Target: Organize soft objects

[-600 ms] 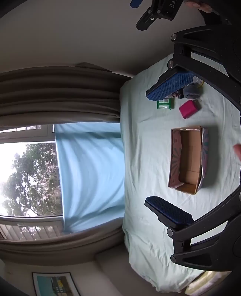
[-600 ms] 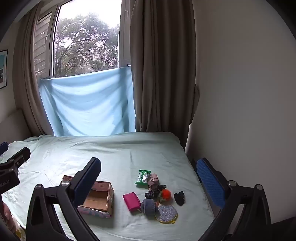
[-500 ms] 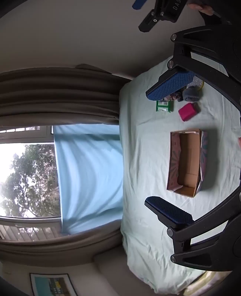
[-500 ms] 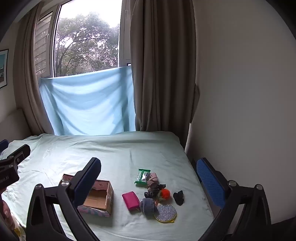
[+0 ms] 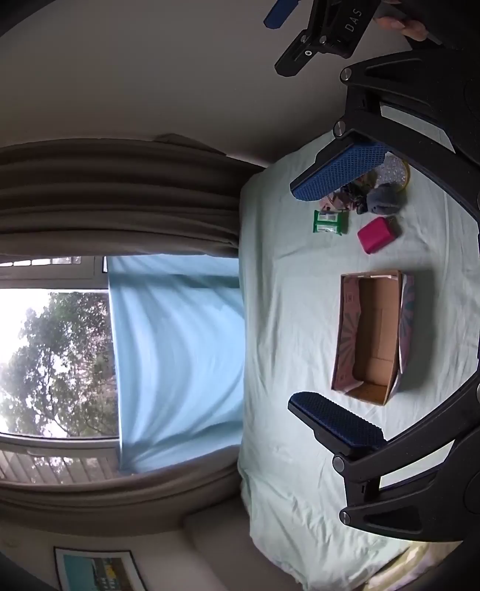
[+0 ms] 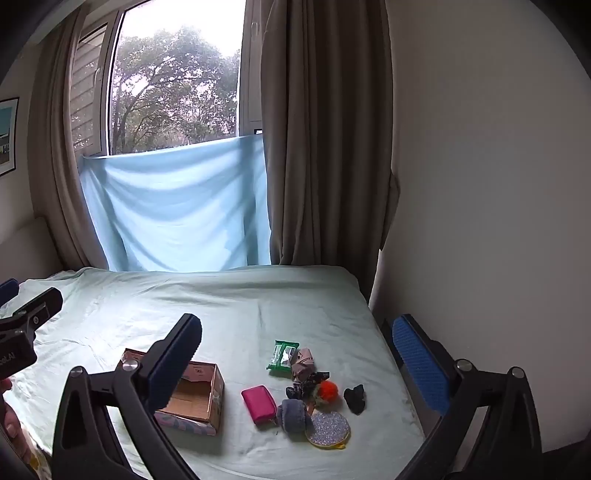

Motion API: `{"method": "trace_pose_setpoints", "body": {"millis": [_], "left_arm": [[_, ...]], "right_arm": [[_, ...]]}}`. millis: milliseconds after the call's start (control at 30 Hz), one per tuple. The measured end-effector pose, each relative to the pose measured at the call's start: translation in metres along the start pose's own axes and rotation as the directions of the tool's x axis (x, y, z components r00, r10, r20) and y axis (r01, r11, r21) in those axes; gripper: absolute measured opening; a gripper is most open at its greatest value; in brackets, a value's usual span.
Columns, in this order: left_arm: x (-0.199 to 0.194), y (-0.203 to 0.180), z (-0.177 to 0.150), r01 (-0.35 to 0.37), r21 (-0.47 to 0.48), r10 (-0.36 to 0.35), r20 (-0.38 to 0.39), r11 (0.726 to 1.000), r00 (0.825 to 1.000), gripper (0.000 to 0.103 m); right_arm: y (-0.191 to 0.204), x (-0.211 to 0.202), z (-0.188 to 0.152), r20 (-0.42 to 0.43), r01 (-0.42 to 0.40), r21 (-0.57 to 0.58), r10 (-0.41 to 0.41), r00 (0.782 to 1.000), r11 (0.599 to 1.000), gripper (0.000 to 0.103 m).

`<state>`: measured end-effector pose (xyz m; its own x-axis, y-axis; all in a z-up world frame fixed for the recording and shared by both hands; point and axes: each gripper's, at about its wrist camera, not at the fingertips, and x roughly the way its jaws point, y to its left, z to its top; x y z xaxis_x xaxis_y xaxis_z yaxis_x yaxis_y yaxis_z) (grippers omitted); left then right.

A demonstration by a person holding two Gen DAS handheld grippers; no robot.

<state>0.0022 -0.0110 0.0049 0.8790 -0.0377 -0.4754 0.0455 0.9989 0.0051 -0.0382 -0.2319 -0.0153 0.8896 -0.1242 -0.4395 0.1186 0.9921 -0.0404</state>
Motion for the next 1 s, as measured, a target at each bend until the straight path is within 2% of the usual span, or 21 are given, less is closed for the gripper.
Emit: {"method": "trace_pose_setpoints", "body": {"millis": [233,1000], "left_arm": [[0.0050,0.0043,-0.0015,0.006,-0.032,-0.006,-0.014,0.999,1.000,0.103],[-0.0022,-0.0021,-0.0022,-0.038,-0.017,0.038,0.000,0.999,0.999,0.103]], "right_arm": [[-0.0009,0.0011,0.0017,0.010,0.004,0.015,-0.004,1.000,1.000,0.103],[-0.0053,0.0026,0.0057,0.026,-0.001,0.010,0.000,1.000,1.000,0.103]]}}
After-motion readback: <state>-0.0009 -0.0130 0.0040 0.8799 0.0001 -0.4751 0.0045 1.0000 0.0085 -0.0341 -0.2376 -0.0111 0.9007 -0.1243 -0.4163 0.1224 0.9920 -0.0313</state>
